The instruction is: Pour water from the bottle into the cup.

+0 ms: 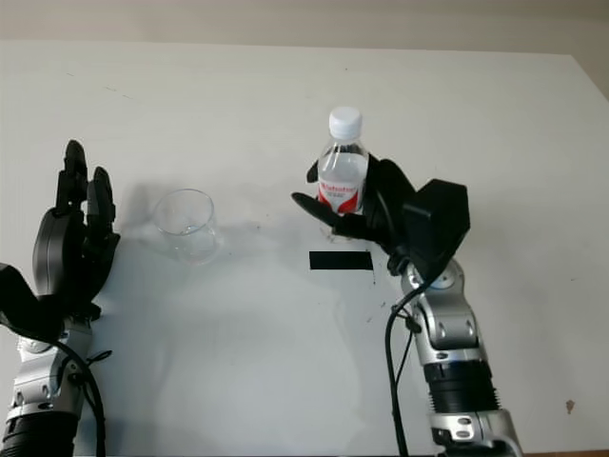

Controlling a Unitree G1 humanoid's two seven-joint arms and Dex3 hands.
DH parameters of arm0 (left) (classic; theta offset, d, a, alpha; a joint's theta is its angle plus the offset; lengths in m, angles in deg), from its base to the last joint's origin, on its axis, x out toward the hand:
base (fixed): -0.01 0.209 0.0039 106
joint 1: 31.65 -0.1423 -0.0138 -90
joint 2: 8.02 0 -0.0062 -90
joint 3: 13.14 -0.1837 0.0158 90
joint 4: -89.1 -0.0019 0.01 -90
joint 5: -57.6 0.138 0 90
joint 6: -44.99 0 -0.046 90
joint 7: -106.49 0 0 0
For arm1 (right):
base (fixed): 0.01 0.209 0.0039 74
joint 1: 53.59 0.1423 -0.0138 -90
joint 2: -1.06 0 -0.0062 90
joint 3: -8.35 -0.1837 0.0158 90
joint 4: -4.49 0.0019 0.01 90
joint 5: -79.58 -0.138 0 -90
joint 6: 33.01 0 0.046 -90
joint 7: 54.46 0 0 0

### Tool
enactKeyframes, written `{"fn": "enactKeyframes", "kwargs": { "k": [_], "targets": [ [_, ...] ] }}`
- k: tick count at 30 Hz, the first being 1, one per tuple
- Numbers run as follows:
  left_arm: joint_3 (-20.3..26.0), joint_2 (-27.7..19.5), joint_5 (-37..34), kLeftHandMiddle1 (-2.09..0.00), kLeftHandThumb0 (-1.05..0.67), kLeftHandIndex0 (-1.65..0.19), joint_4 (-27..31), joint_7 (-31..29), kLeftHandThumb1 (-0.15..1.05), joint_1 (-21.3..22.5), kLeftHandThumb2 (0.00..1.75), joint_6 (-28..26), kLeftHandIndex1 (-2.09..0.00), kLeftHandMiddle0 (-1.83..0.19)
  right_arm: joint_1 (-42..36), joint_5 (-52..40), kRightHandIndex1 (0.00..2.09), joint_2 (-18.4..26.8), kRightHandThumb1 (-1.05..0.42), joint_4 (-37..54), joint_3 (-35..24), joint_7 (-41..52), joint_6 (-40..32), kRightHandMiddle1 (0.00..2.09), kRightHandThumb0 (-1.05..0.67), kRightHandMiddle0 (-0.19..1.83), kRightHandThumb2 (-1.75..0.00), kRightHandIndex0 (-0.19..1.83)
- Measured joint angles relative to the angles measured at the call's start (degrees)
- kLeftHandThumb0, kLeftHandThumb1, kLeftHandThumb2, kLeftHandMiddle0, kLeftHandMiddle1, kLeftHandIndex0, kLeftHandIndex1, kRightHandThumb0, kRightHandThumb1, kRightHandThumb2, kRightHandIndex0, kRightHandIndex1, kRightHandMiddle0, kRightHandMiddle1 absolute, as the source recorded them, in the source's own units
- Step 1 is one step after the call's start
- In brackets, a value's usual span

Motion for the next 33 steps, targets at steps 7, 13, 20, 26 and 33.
{"fn": "enactKeyframes", "kwargs": {
  "k": [7,13,20,26,33],
  "targets": [
    [0.9,-0.5,-0.8,0.00,-0.75,0.19,-0.5,-0.9,1.05,0.1,0.53,0.2,0.00,0.19,-2.6,0.0,2.09,-1.9,-1.05,0.9,0.1,-1.4,-2.3,2.09,-0.45,0.76,-0.49,1.23],
    [1.1,-0.6,-0.9,-0.01,-0.74,0.19,-0.6,-1.2,1.05,0.1,0.53,0.3,0.00,0.19,-2.7,0.5,2.09,-2.2,-1.05,0.8,0.0,-1.7,-2.4,2.09,-0.47,0.68,-0.50,1.15],
    [1.4,-0.6,-1.0,-0.02,-0.74,0.19,-0.6,-1.2,1.05,0.1,0.52,0.4,0.00,0.19,-3.4,2.1,2.09,-2.2,-1.05,0.2,0.2,-1.7,0.1,2.09,-0.47,0.65,-0.50,1.11],
    [1.6,-0.6,-1.1,0.00,-0.73,0.19,-0.6,-1.8,1.05,0.1,0.54,0.4,0.00,0.19,-3.8,3.9,2.09,-2.3,-1.05,-3.4,0.5,-2.3,7.1,2.09,-0.49,0.70,-0.51,1.14],
    [1.7,-0.7,-1.1,0.00,-0.74,0.19,-0.6,-2.2,1.05,0.1,0.53,0.4,0.00,0.19,-3.9,2.6,2.09,-2.3,-1.05,-5.4,-0.1,-0.9,8.7,2.09,-0.54,0.69,-0.41,1.05]
  ]
}}
